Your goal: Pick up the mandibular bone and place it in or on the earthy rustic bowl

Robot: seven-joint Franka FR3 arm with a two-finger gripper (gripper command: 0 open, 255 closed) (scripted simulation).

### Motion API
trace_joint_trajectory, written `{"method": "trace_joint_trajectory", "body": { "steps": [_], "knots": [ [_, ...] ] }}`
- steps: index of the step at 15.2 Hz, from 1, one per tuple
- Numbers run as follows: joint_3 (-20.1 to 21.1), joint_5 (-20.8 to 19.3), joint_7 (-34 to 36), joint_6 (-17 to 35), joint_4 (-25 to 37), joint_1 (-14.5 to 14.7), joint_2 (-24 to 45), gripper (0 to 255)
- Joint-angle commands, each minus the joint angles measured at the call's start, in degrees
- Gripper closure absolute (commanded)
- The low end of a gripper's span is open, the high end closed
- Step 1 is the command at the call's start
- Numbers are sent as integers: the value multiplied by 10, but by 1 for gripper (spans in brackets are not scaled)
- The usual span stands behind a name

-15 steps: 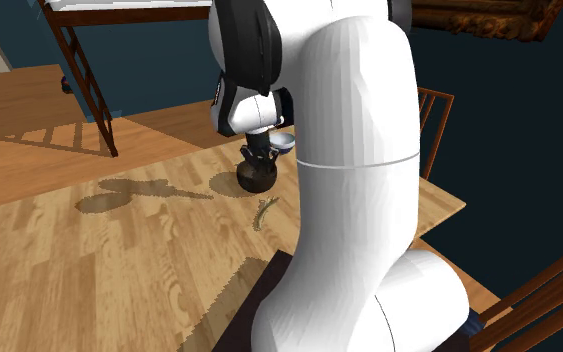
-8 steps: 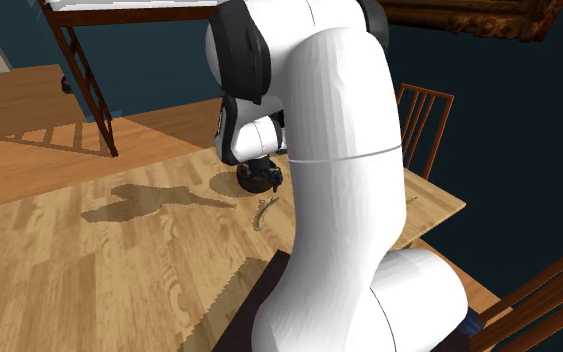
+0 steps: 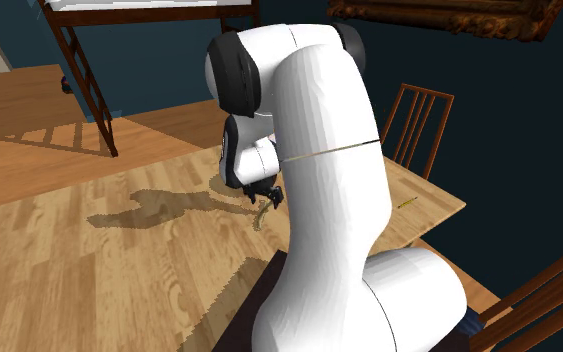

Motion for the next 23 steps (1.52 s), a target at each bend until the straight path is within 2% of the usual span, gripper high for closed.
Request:
{"method": "trace_joint_trajectory", "body": {
  "steps": [1, 3, 11, 12, 23],
  "knots": [
    [0, 0, 0, 10, 6, -1, 16, 0],
    [0, 0, 0, 22, 14, -3, 35, 0],
    [0, 0, 0, 22, 14, -3, 35, 0],
    [0, 0, 0, 22, 14, -3, 35, 255],
    [0, 0, -1, 13, 8, -2, 20, 255]
  ]
}}
